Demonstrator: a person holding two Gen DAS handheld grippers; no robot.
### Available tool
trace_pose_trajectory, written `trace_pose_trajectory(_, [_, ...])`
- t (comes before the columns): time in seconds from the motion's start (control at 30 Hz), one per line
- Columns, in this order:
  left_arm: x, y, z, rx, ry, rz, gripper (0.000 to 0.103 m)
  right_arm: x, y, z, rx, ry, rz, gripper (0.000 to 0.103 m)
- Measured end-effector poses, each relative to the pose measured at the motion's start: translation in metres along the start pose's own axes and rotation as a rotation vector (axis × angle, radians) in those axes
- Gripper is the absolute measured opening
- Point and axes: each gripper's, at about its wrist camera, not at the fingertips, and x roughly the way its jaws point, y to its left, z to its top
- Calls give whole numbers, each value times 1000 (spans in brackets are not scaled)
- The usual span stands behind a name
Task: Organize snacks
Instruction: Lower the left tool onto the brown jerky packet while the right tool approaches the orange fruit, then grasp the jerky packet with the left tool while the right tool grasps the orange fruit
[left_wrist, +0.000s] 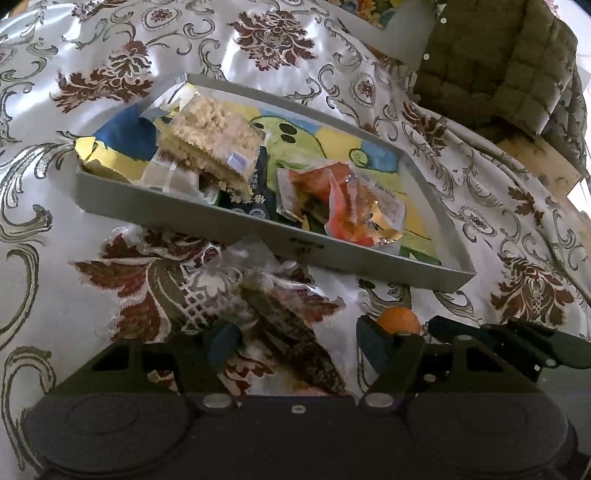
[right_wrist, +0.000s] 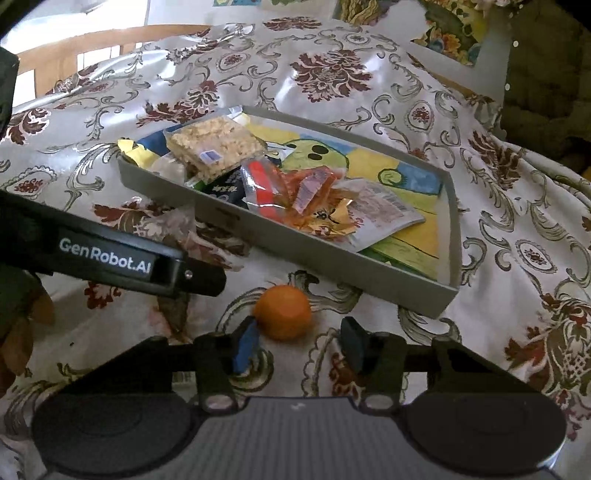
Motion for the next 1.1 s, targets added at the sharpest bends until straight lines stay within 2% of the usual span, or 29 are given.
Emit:
trace_pose_trajectory(0.1, [0,-2,1,18,5,8,69,2,2,0,1,5,4,49])
trace_pose_trajectory(0.33, [-1,-4,1,57,-4,45,42,8,-1,0,37,7,13,49])
trace_pose_trajectory(0.43, [-3,-2,2,43,-6,46,39,9,2,1,30,1,11,44])
trace_pose_trajectory(0.5, [-4,-1,3,29,-5,43,37,8,6,1,9,-2,12,40])
trace_pose_trajectory(0.6, [-4,1,3,3,-3,28,36,9,4,2,26,-7,21,41])
trace_pose_trajectory(0.67, [-3,5,3,-25,1,4,42,11,0,3,52,-10,34,43])
trace_pose_trajectory(0.77, [2,11,3,-47,2,-13,43,14,-3,4,68,-9,42,47])
trace_pose_trajectory(0.87, [2,13,3,-38,5,-12,37,17,1,5,61,-10,35,48])
trace_pose_trajectory(1.1, [-1,12,3,-43,-5,-6,33,19,1,6,73,-21,44,43])
